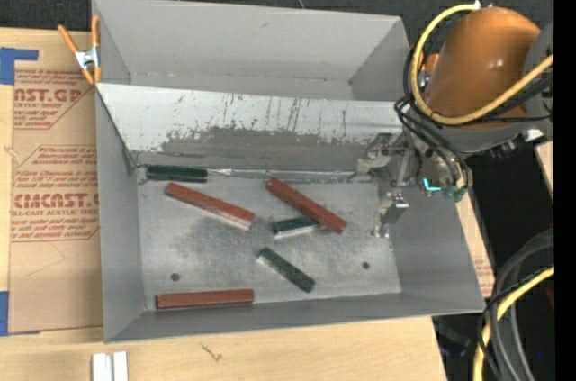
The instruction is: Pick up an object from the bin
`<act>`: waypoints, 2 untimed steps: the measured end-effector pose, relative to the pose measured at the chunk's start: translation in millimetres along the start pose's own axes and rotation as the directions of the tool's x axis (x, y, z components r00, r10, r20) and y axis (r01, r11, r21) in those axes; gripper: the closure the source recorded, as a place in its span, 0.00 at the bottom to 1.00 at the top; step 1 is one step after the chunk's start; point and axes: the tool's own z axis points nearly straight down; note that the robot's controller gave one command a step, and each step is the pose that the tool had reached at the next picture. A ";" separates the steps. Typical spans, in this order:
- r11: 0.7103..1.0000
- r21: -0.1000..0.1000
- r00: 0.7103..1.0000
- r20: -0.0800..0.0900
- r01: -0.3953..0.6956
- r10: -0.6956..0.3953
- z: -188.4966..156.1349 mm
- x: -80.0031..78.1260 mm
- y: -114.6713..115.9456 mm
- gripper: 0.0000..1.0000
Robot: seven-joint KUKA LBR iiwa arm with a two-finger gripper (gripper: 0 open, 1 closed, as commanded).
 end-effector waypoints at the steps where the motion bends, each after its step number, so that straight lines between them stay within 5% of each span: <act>1: 1.000 0.001 1.000 0.008 0.001 -0.001 -4.4 -1.6 0.3 0.00; 2: 0.999 0.003 0.999 0.016 0.039 -0.039 40.3 -12.4 11.3 0.00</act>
Offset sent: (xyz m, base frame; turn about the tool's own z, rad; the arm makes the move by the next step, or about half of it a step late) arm 0.0294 0.0388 -0.1504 -0.1290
